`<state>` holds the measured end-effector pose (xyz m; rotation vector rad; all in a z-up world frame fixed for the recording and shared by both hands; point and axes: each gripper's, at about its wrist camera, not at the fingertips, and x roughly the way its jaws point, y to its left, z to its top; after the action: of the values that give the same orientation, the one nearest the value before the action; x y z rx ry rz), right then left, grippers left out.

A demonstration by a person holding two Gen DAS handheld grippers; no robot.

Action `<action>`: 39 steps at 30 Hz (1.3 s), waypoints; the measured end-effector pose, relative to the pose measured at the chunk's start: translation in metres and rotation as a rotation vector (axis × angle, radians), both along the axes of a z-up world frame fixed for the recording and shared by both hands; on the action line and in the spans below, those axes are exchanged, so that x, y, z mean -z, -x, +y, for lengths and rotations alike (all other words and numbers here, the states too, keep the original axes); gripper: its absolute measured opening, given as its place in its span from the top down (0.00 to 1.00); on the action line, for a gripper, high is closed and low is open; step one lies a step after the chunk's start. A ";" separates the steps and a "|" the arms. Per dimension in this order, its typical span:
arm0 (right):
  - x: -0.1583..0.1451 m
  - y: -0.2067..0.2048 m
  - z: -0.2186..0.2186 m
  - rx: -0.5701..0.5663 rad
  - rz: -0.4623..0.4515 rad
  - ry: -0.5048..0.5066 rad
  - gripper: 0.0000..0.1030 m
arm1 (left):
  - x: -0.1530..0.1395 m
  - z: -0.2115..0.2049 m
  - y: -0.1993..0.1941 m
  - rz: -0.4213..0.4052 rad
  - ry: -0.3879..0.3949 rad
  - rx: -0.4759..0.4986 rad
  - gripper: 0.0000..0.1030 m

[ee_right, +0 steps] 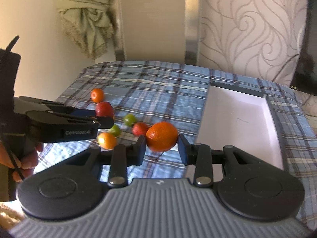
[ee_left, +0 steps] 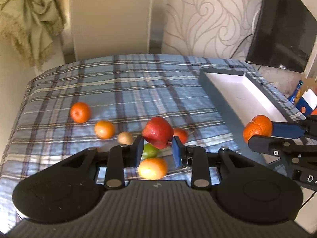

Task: Organize fruits
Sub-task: 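Lift and carry the apple and tangerine over the white tray with both grippers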

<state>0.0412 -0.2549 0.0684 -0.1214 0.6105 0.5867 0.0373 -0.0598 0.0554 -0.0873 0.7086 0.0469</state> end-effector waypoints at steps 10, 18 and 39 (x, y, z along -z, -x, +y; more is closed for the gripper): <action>0.002 -0.008 -0.043 0.096 0.003 0.019 0.64 | -0.006 -0.050 -0.030 -0.018 0.016 0.104 0.65; 0.004 -0.011 -0.073 0.154 0.009 0.034 0.64 | -0.009 -0.097 -0.051 -0.035 0.021 0.196 0.65; 0.008 -0.016 -0.107 0.180 0.020 0.091 0.64 | 0.035 -0.155 -0.091 0.057 0.018 0.241 0.65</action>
<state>0.0574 -0.3622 0.0604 -0.1443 0.6597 0.3862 0.1285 -0.2144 0.0208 -0.0178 0.7729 -0.1887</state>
